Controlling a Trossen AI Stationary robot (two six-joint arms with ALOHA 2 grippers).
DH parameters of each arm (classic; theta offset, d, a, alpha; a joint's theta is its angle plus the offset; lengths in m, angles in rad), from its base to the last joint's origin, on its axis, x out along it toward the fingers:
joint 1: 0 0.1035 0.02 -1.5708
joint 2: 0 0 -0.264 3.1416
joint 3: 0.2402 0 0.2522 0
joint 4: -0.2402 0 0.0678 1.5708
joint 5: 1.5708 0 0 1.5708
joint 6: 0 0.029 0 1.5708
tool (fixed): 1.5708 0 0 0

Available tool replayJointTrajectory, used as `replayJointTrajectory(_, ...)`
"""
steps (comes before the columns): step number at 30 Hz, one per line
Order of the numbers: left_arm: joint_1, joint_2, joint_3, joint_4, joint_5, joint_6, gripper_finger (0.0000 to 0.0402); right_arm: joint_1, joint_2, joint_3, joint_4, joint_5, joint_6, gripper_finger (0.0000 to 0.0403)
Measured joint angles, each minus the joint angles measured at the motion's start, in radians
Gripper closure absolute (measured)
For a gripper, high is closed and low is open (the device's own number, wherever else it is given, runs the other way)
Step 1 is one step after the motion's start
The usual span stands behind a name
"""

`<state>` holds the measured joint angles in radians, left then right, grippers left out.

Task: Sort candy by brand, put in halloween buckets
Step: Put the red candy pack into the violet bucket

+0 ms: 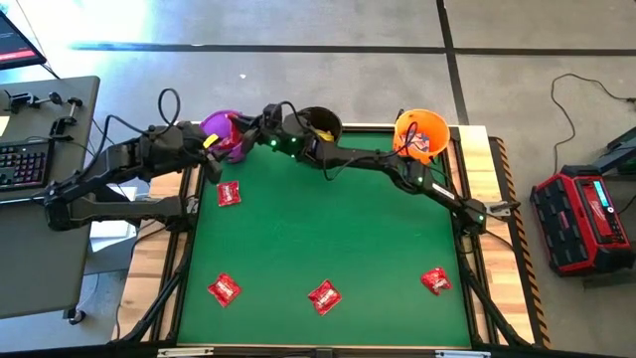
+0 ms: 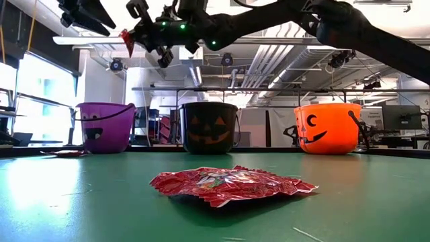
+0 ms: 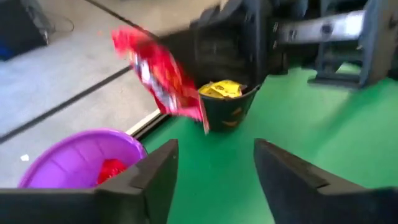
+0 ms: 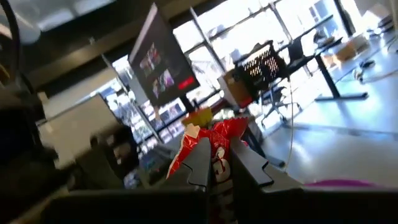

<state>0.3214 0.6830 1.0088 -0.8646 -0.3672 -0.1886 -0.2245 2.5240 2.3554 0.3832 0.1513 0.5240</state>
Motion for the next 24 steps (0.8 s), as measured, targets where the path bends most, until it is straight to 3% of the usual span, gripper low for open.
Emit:
replayJointTrajectory(6, 0.000, 0.041, 0.000, 0.011, -0.024, -0.084, 0.0172, 0.008, -0.001, 0.000, 0.048, 0.001, 0.041, 0.0384)
replayJointTrajectory(15, 0.000, 0.071, 0.000, 0.100, -0.104, -0.091, 0.0177, 0.034, -0.001, 0.000, 0.048, -0.016, 0.076, 0.0384)
replayJointTrajectory(19, 0.000, 0.072, 0.000, 0.103, -0.107, -0.059, 0.0217, 0.030, -0.001, 0.000, 0.046, -0.040, 0.079, 0.0384)
replayJointTrajectory(24, 0.000, 0.071, 0.000, 0.102, -0.118, 0.000, 0.0314, 0.026, -0.001, 0.000, 0.042, -0.059, 0.077, 0.0376)
